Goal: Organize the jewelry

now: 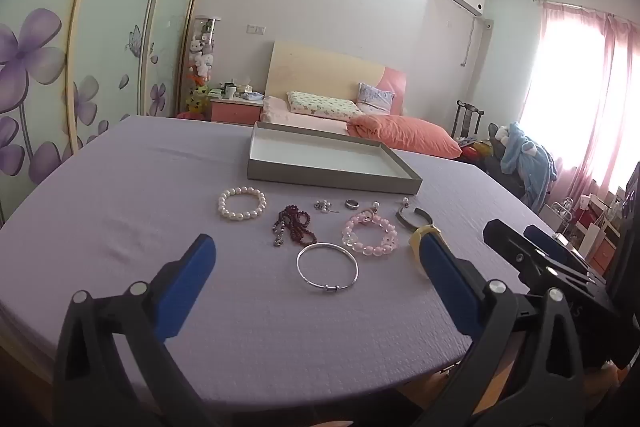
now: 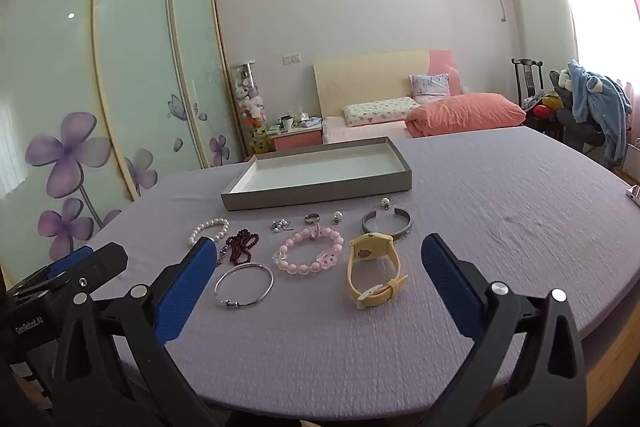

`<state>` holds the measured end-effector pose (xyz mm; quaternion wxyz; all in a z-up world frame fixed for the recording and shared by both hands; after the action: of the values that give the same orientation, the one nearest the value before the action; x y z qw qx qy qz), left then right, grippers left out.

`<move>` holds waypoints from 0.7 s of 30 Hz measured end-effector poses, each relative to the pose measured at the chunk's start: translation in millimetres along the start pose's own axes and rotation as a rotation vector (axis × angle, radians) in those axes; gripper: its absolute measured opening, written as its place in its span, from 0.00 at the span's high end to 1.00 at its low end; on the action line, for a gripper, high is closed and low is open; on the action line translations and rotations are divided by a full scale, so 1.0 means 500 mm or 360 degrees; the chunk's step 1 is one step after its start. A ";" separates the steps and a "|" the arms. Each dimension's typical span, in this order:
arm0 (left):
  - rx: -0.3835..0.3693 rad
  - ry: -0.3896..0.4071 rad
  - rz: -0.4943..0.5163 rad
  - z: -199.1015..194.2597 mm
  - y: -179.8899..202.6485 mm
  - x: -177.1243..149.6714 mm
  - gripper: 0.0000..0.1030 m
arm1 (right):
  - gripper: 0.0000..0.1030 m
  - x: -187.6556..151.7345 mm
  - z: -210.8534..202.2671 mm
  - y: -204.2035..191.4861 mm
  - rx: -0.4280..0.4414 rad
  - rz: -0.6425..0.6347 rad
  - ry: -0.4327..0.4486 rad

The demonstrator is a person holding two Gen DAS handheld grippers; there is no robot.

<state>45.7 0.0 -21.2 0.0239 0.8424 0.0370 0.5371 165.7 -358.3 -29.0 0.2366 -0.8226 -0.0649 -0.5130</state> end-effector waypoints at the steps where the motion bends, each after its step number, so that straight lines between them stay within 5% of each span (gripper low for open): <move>1: 0.0001 0.0000 0.0001 0.000 0.000 0.000 0.02 | 0.01 0.000 0.000 0.000 0.0001 0.0001 0.0000; 21: 0.0014 0.0003 0.0016 0.000 0.000 0.000 0.02 | 0.01 0.000 0.000 0.000 0.0008 0.0011 0.0005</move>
<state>45.5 0.0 -21.1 0.0175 0.8421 0.0352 0.5379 165.6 -358.1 -29.1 0.2406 -0.8214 -0.0630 -0.5133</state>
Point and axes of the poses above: each gripper's, at about its wrist camera, not at the fingertips, and z roughly the way its jaws point, y to its right, x to its top, the point moved 5 cm from there along z, roughly the way its jaws point, and after that the axes turned 9 degrees about z, right-handed, at the moved point
